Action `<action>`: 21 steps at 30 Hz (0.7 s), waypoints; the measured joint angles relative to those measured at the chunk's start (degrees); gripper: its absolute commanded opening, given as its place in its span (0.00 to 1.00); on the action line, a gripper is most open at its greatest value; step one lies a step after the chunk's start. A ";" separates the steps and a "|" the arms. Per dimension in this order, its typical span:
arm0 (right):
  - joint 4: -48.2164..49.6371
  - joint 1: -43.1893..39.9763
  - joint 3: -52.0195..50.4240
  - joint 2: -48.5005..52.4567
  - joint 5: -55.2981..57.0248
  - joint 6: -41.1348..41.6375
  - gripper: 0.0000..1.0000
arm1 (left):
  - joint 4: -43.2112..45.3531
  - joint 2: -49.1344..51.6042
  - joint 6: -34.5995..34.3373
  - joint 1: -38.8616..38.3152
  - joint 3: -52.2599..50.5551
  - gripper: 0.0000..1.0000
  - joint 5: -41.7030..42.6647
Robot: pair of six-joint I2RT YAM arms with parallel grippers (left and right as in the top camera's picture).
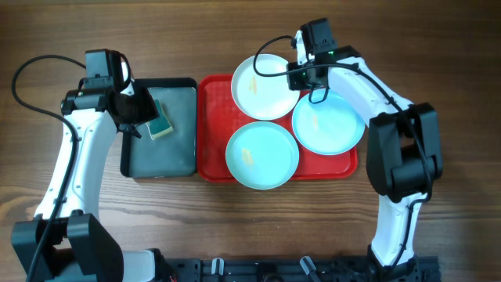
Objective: Clean dirty plates on tray and stack at the side
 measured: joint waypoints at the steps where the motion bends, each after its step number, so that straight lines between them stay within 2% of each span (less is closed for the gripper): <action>1: 0.07 0.09 0.00 0.00 -0.04 0.13 0.21 | 0.04 0.00 0.00 0.00 0.00 0.49 0.00; 8: -0.35 0.11 -0.02 0.00 -0.17 0.11 0.21 | 0.11 0.00 0.00 0.00 0.00 0.49 0.00; 10: -0.13 0.11 -0.48 0.00 -0.17 0.11 0.10 | 0.11 0.00 0.02 0.00 0.00 0.49 0.00; 11: -0.17 0.11 -0.74 0.00 -0.17 0.24 0.08 | 0.11 0.00 0.00 0.00 0.00 0.49 0.00; 12: -0.26 0.11 -0.96 0.00 -0.20 0.24 0.09 | 0.11 0.00 0.00 0.00 0.00 0.49 0.00; 14: -0.31 0.11 -1.05 0.00 -0.20 0.11 0.19 | 0.11 0.00 0.00 0.00 0.00 0.49 0.00; 17: -0.48 0.11 -1.05 0.00 -0.22 0.11 0.20 | 0.11 0.00 0.00 0.00 0.00 0.50 0.00; 21: -0.96 0.11 -1.05 0.00 -0.22 0.00 0.10 | 0.11 0.00 0.00 0.00 0.00 0.50 0.00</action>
